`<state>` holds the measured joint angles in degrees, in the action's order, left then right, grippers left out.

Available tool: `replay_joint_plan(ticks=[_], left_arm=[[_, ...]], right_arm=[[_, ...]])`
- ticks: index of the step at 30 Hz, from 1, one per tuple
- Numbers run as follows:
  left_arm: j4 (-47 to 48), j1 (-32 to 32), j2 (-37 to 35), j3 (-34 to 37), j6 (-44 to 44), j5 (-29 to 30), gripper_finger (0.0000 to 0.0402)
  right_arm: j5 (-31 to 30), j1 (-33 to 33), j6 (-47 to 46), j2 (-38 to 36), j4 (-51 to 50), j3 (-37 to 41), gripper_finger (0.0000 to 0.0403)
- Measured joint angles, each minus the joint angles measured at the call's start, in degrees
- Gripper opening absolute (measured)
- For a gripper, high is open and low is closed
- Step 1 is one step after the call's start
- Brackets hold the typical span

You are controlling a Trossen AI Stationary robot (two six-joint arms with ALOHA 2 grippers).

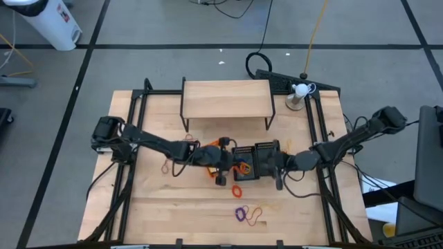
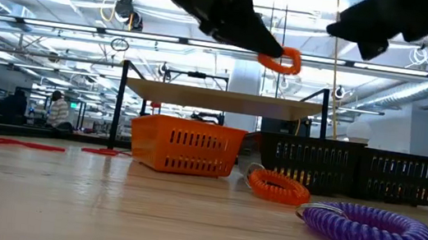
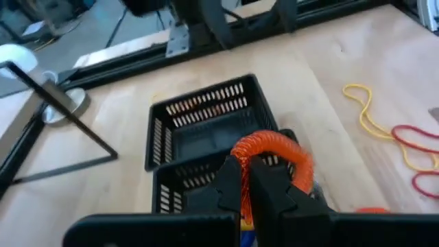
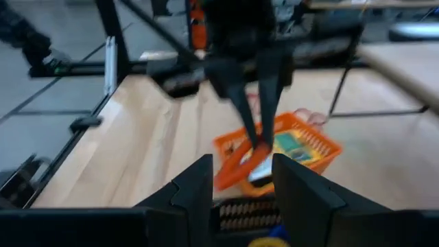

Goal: Pick & Place Office Desk Supplies
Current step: Put the orange spring keychain into the left black bin

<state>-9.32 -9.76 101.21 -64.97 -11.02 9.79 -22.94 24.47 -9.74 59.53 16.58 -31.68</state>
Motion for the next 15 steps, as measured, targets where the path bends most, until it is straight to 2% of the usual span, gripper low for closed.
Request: replay_joint_plan(ticks=[7, 11, 15], left_arm=[[0.1, 2.5, 0.5, 0.0, -1.0, -4.7, 0.0027], [1.5, 3.3, 0.5, 0.0, -2.4, -5.8, 0.0032], [0.8, 4.0, 0.5, 0.0, 0.0, -8.7, 0.0035]], right_arm=[[0.3, -3.3, 6.4, -1.8, 3.5, 0.0, 0.0139], [0.4, -3.8, 6.9, -1.7, 2.5, 0.0, 0.0139], [0.5, -3.8, 6.5, -1.7, 0.9, 0.0, 0.0139]])
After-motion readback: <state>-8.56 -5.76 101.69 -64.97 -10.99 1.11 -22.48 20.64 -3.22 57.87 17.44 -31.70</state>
